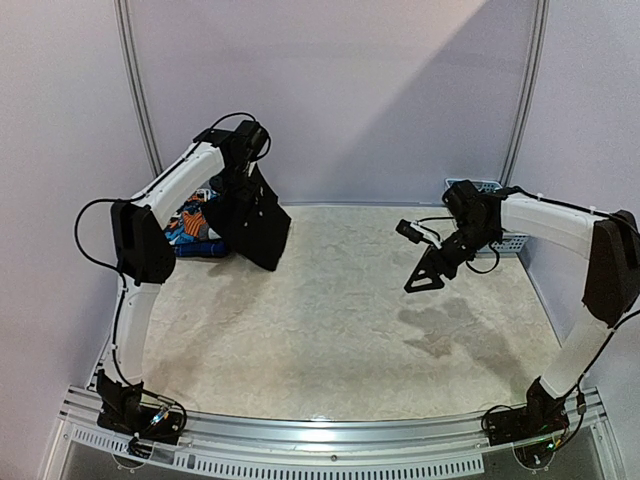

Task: Fold and stack the mixed laundry pile
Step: Place the square-folded shirt at the corner of the board.

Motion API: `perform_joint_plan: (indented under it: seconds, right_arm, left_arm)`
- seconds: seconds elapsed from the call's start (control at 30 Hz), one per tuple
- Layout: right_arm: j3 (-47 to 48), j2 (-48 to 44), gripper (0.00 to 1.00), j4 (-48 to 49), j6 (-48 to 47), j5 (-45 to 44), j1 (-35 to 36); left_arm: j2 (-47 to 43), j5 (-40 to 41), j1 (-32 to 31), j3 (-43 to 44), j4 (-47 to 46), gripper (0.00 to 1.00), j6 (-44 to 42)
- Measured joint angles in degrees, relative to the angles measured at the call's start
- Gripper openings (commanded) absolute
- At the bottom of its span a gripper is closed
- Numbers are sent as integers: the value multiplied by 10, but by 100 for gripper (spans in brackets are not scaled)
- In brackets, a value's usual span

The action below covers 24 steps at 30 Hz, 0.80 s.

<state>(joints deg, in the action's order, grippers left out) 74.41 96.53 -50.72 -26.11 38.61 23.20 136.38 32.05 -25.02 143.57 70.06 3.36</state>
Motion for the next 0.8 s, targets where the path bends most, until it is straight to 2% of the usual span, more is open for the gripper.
perform_joint_plan:
  seconds: [0.47, 0.8]
  right_arm:
    - [-1, 19, 72, 0, -10, 0, -1]
    - [-1, 42, 72, -1, -12, 0, -1]
  left_arm:
    - [0, 36, 17, 72, -23, 0, -71]
    - [0, 39, 42, 75, -29, 0, -91]
